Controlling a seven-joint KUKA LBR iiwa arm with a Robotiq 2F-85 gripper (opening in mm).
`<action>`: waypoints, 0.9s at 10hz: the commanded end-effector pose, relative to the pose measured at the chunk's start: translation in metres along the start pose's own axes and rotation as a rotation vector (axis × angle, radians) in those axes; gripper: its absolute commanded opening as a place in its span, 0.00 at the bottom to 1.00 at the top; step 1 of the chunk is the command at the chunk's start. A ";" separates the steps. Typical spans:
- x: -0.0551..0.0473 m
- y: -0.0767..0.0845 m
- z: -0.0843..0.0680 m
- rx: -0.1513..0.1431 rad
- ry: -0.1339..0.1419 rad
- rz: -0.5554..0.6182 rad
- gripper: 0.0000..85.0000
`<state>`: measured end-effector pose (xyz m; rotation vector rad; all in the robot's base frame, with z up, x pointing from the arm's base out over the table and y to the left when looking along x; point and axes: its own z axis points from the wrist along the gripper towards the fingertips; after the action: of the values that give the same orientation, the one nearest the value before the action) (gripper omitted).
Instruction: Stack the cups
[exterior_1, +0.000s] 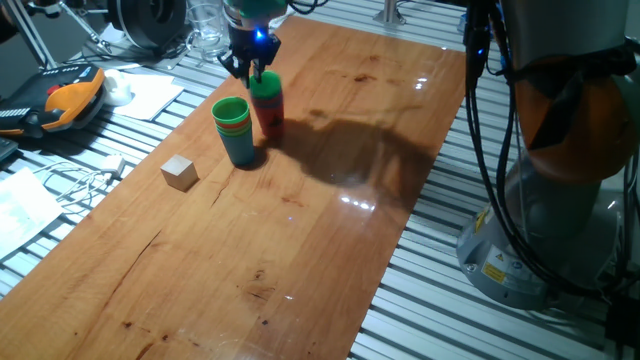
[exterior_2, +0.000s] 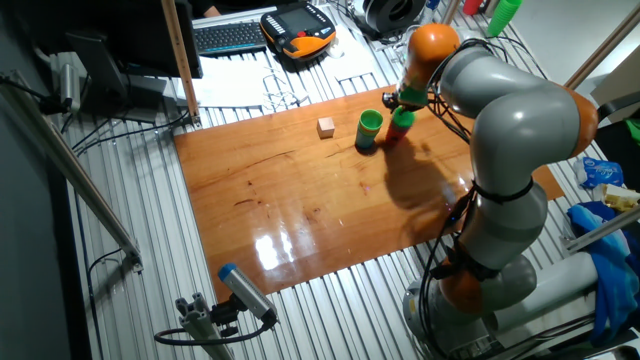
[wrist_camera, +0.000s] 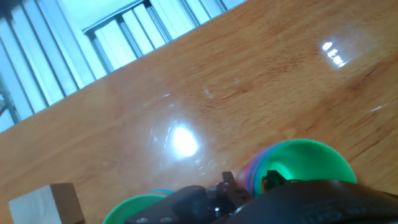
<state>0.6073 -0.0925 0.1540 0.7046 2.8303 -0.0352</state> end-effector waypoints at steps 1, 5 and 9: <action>0.000 -0.001 0.005 -0.006 -0.002 0.001 0.40; -0.001 0.000 0.028 -0.019 -0.025 0.020 0.60; 0.002 -0.002 0.039 -0.009 -0.029 0.011 0.60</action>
<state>0.6124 -0.0964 0.1147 0.7116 2.7977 -0.0310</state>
